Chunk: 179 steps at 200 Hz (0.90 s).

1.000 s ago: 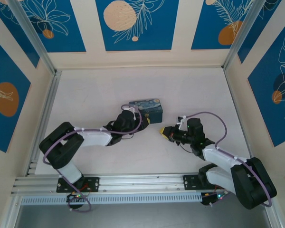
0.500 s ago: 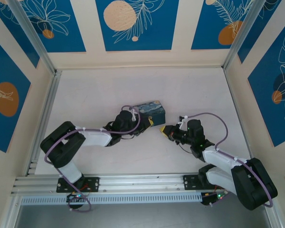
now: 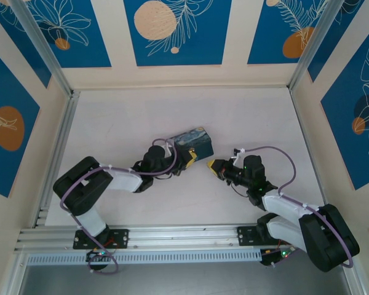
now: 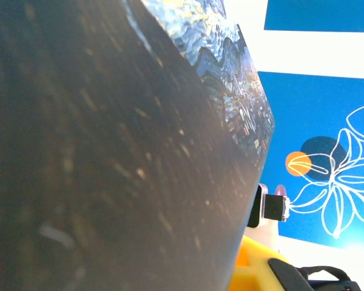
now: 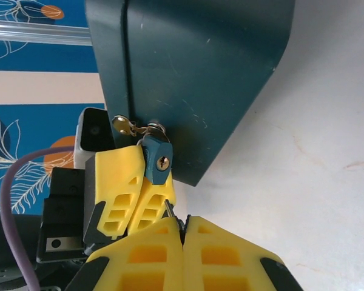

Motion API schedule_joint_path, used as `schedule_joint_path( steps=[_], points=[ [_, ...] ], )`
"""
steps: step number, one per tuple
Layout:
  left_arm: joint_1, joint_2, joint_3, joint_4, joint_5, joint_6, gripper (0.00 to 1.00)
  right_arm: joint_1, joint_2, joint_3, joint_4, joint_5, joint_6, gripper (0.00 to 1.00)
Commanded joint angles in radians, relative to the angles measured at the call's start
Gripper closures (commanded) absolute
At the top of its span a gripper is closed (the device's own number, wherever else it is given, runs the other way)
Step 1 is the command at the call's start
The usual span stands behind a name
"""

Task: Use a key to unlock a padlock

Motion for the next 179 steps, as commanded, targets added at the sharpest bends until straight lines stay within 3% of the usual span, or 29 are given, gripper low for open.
schedule_joint_path(
  steps=[1, 115, 179],
  points=[
    [0.022, -0.011, -0.001, 0.089, 0.048, -0.031, 1.0, 0.006, -0.005, -0.004, 0.073, -0.03, -0.017, 1.0],
    [0.061, -0.072, -0.017, 0.058, 0.105, 0.009, 1.0, 0.006, -0.002, 0.046, 0.113, -0.193, -0.263, 1.0],
    [0.066, -0.073, -0.019, 0.056, 0.108, 0.013, 1.0, 0.008, -0.07, 0.043, 0.058, -0.212, -0.364, 1.0]
  ],
)
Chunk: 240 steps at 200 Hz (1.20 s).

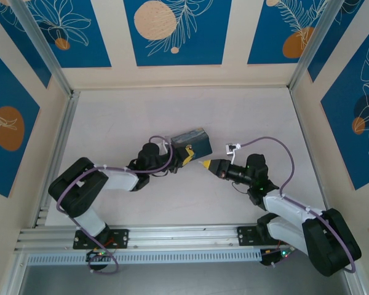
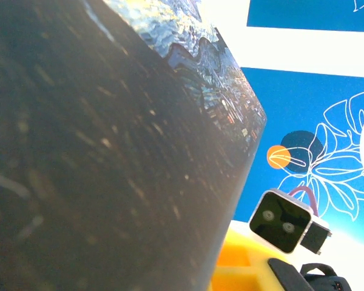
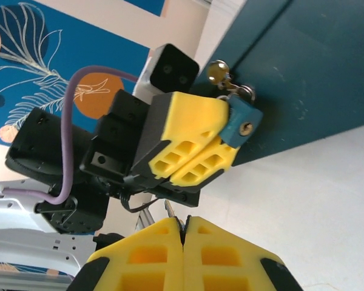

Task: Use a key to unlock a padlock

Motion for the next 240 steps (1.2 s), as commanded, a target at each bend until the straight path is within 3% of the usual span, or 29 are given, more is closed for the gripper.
schedule_joint_path(
  steps=[1, 64, 83, 144, 240],
  points=[
    [0.014, -0.036, -0.002, 0.041, 0.026, 0.016, 1.0, 0.006, -0.023, 0.02, -0.014, -0.03, -0.074, 1.0],
    [0.018, -0.042, 0.0, 0.046, 0.024, 0.01, 1.0, 0.004, -0.021, 0.035, -0.077, 0.009, -0.053, 1.0],
    [0.018, -0.05, 0.0, 0.043, 0.023, 0.008, 1.0, 0.007, -0.005, 0.067, -0.173, 0.073, 0.038, 1.0],
    [0.019, -0.079, 0.004, 0.015, 0.017, 0.017, 1.0, 0.042, 0.031, 0.05, -0.143, 0.257, 0.333, 1.0],
    [0.019, -0.071, 0.003, 0.003, 0.015, 0.028, 1.0, 0.072, 0.125, 0.106, -0.062, 0.274, 0.418, 1.0]
  ],
)
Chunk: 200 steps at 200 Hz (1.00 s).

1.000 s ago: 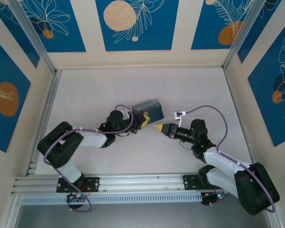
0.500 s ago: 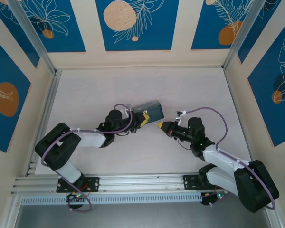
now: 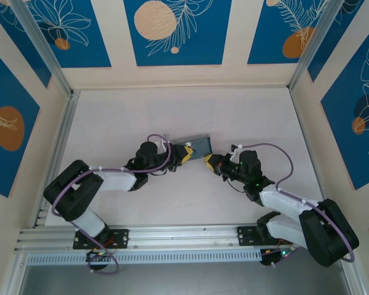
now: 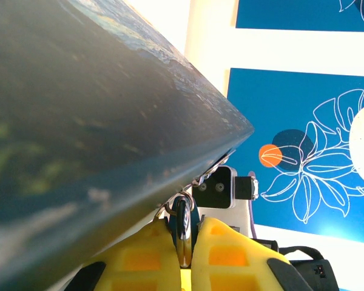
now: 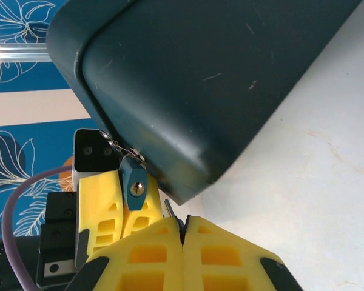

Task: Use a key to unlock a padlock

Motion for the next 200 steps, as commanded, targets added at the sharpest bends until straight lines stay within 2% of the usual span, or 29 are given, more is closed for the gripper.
schedule_joint_path(
  steps=[1, 200],
  points=[
    [0.011, -0.023, 0.002, 0.03, 0.015, 0.019, 1.0, 0.02, 0.027, 0.039, 0.046, 0.02, 0.02, 1.0],
    [0.007, 0.014, -0.009, 0.075, 0.016, 0.008, 1.0, 0.055, 0.101, 0.104, 0.06, 0.033, -0.002, 1.0]
  ],
)
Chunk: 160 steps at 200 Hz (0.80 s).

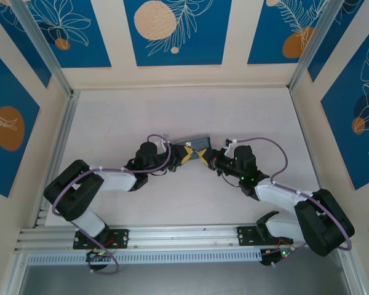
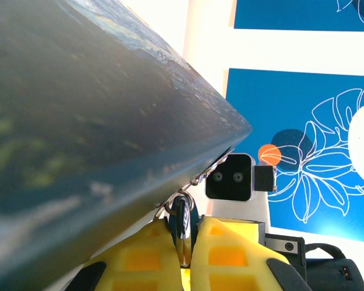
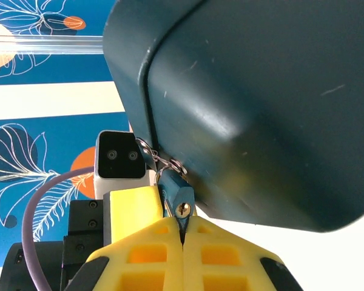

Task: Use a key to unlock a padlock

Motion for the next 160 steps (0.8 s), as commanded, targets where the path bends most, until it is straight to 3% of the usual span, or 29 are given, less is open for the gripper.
schedule_joint_path(
  steps=[1, 96, 160],
  points=[
    [0.006, 0.009, -0.004, 0.059, 0.017, 0.007, 1.0, 0.01, 0.014, 0.025, 0.007, 0.011, -0.013, 1.0],
    [0.006, 0.022, -0.003, 0.065, 0.016, 0.004, 1.0, -0.019, -0.164, -0.059, -0.12, 0.048, -0.036, 1.0],
    [0.006, 0.03, -0.001, 0.075, 0.018, -0.002, 1.0, -0.007, -0.103, -0.042, -0.081, 0.038, -0.039, 1.0]
  ],
)
